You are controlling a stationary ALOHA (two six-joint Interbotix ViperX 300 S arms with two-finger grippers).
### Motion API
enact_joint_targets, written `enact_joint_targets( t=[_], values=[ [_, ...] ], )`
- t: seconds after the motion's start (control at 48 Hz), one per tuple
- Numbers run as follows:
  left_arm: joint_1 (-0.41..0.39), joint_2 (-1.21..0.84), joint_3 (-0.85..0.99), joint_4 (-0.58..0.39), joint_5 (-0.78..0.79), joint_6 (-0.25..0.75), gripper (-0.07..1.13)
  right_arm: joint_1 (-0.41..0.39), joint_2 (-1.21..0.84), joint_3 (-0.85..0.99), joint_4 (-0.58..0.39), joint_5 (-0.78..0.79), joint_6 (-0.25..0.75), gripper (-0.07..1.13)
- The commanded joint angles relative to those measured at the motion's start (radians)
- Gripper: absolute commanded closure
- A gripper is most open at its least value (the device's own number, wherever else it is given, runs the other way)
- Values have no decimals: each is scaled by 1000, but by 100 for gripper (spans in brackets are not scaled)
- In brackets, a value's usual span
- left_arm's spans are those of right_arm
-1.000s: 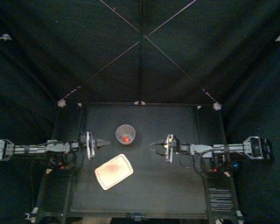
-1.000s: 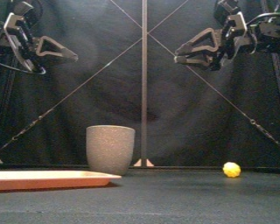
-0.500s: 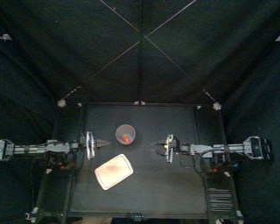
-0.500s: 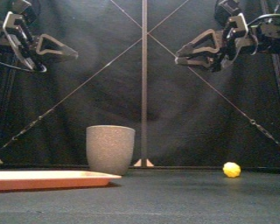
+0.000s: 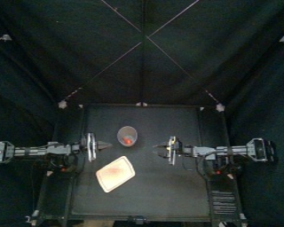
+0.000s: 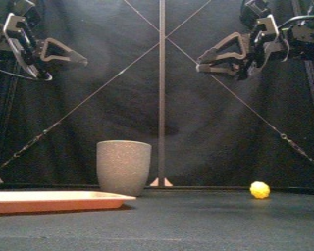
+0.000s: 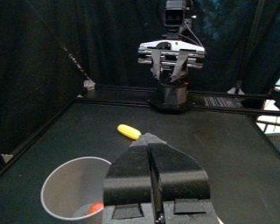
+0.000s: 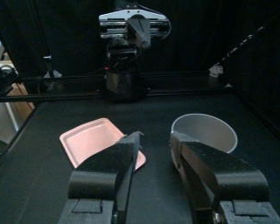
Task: Pick the drumstick then place it in the grey bowl
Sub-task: Drop drumstick in the grey bowl and return to neutral
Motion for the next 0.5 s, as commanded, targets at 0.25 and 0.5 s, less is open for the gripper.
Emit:
enact_joint_targets(
  t=[0.25, 0.5],
  values=[
    [2, 3, -17, -2, -11, -2, 107, -6, -15, -11, 0, -8, 0, 30],
    [-3, 3, -14, -2, -9, -5, 107, -8, -15, -8, 0, -9, -6, 30]
  ],
)
